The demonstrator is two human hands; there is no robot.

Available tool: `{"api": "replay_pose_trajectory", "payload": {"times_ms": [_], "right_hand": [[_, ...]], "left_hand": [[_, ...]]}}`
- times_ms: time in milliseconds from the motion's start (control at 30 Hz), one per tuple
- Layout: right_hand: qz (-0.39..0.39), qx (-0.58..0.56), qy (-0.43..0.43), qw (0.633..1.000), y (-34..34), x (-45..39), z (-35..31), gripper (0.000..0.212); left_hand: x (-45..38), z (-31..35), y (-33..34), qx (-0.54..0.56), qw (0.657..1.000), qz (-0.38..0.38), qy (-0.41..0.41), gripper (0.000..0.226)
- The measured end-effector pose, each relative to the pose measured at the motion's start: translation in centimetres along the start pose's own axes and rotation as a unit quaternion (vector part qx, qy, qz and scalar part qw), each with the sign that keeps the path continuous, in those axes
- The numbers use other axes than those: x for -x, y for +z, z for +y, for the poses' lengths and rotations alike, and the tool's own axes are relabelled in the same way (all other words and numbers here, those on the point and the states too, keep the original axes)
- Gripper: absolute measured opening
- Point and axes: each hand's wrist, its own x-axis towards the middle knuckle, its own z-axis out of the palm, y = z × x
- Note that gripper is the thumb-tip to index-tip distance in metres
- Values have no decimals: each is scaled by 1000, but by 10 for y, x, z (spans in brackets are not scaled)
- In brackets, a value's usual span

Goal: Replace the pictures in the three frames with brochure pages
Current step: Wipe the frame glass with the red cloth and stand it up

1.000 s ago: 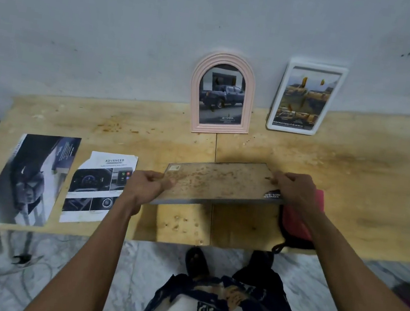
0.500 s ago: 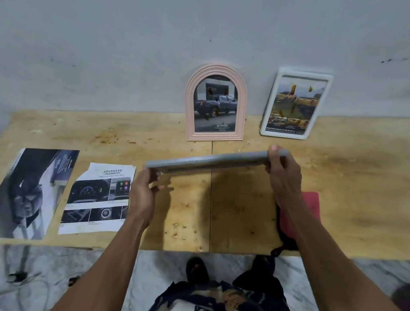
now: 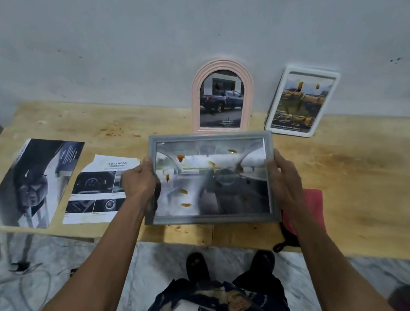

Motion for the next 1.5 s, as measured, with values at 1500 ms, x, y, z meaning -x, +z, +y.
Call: {"api": "replay_pose_trajectory", "payload": {"times_ms": [1500], "right_hand": [[88, 201, 127, 967, 66, 32, 94, 33]], "left_hand": [[6, -88, 46, -305, 940, -141, 49, 17]]}}
